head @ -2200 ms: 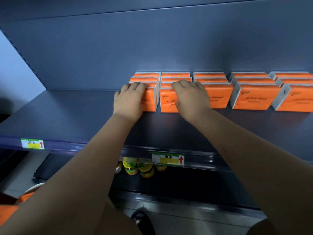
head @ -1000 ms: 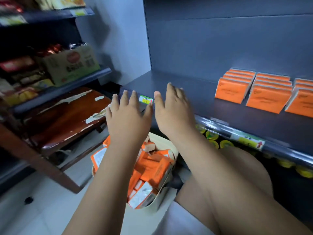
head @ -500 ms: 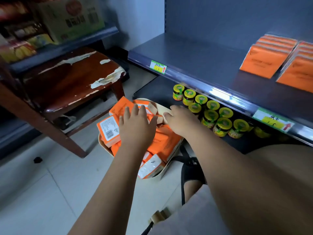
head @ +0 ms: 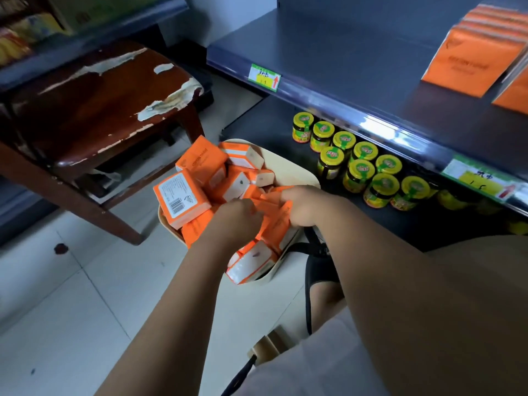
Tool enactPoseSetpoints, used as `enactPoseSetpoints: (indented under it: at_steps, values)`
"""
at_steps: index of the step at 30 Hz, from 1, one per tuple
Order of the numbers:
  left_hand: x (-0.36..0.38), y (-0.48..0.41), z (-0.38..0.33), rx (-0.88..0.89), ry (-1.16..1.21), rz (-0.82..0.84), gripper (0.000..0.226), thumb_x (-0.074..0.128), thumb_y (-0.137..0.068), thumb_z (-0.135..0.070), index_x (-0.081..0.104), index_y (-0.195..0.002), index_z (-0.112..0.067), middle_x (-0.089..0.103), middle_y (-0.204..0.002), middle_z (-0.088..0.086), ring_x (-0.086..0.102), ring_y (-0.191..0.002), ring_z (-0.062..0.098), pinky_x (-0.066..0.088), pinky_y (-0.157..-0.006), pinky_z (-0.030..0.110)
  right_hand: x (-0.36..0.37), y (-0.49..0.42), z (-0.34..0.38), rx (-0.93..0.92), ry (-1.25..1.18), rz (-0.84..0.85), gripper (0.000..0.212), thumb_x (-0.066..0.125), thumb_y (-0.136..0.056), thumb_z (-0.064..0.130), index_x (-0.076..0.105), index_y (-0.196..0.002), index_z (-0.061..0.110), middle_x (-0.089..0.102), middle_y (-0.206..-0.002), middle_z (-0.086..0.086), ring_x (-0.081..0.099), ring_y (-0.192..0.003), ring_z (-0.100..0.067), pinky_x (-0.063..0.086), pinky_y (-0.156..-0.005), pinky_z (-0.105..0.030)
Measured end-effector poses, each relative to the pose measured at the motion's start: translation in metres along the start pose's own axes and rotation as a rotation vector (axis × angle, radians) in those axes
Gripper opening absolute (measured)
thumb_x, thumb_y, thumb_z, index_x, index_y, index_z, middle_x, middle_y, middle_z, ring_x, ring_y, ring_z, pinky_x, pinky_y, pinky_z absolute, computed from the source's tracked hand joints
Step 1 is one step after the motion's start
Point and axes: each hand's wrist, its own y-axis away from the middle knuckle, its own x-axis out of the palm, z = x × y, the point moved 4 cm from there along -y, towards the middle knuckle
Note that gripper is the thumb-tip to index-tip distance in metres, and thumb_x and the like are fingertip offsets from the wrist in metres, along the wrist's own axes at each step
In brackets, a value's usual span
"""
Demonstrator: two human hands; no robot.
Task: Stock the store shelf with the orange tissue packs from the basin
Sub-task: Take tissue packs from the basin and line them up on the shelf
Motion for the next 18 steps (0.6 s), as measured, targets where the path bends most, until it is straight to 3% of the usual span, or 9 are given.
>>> enactPoseSetpoints:
  at_steps: [1,3,4,6,8,11,14,18]
  values:
    - [-0.006,0.002,0.0,0.01,0.018,-0.01,0.029,0.057,-0.101,-0.033,0.07,-0.101,-0.007,0.068,-0.104,0.013,0.064,-0.101,0.034,0.052,-0.088,0.039,0.0,0.001,-0.002,0.009,0.04,0.052,0.035,0.067,-0.093,0.007,0.065,-0.125,0.022,0.065,-0.127,-0.009,0.06,-0.09,-0.02,0.051,-0.069,-0.02]
    - [-0.02,0.009,-0.004,0.02,0.056,0.033,0.027,0.06,-0.1,-0.039,0.072,-0.105,-0.015,0.068,-0.107,0.004,0.063,-0.099,0.023,0.052,-0.085,0.035,-0.008,0.01,-0.006,0.184,-0.114,0.09,0.024,0.078,-0.081,0.008,0.063,-0.088,0.026,0.061,-0.093,0.002,0.058,-0.091,-0.024,0.042,-0.064,-0.024]
    - [-0.027,0.015,-0.009,0.032,0.057,0.08,0.028,0.061,-0.098,-0.043,0.072,-0.107,-0.019,0.068,-0.107,0.0,0.062,-0.097,0.019,0.052,-0.083,0.033,-0.015,0.013,-0.009,0.214,-0.142,0.082,0.023,0.08,-0.079,0.008,0.064,-0.086,0.023,0.06,-0.091,0.002,0.06,-0.092,-0.025,0.041,-0.063,-0.024]
    - [-0.034,0.025,-0.016,0.038,0.0,0.221,0.037,0.065,-0.092,-0.056,0.072,-0.108,-0.023,0.068,-0.107,-0.003,0.062,-0.094,0.014,0.054,-0.082,0.032,-0.026,0.017,-0.012,0.227,-0.171,0.045,0.025,0.081,-0.079,0.006,0.07,-0.1,0.015,0.066,-0.1,-0.004,0.065,-0.1,-0.026,0.049,-0.071,-0.026]
    - [-0.029,0.035,-0.017,0.025,-0.163,0.404,0.056,0.07,-0.083,-0.067,0.071,-0.113,-0.019,0.068,-0.111,0.003,0.064,-0.101,0.021,0.054,-0.087,0.039,-0.035,0.02,-0.016,0.242,-0.204,0.009,0.033,0.082,-0.076,0.007,0.074,-0.107,0.015,0.07,-0.105,-0.007,0.067,-0.101,-0.027,0.058,-0.082,-0.033]
    - [-0.012,0.042,-0.01,0.017,-0.311,0.481,0.069,0.077,-0.077,-0.066,0.061,-0.13,-0.024,0.063,-0.125,-0.001,0.06,-0.11,0.021,0.054,-0.091,0.037,-0.044,0.026,-0.024,0.269,-0.324,-0.051,0.039,0.08,-0.075,0.004,0.072,-0.111,0.017,0.068,-0.111,-0.007,0.064,-0.103,-0.027,0.058,-0.092,-0.042]
    - [-0.007,0.042,-0.008,0.04,-0.303,0.408,0.054,0.073,-0.084,-0.057,0.061,-0.128,-0.028,0.063,-0.124,-0.003,0.058,-0.105,0.019,0.053,-0.088,0.033,-0.05,0.032,-0.03,0.29,-0.44,-0.131,0.039,0.08,-0.074,0.002,0.07,-0.109,0.018,0.067,-0.111,-0.007,0.063,-0.104,-0.026,0.057,-0.092,-0.04]
    - [-0.028,0.039,-0.008,0.031,-0.231,0.328,0.022,0.066,-0.091,-0.053,0.06,-0.099,-0.033,0.062,-0.104,-0.006,0.062,-0.094,0.015,0.057,-0.086,0.037,-0.056,0.036,-0.042,0.336,-0.627,-0.204,0.041,0.082,-0.071,0.006,0.07,-0.105,0.025,0.07,-0.102,-0.001,0.067,-0.101,-0.024,0.058,-0.09,-0.04]
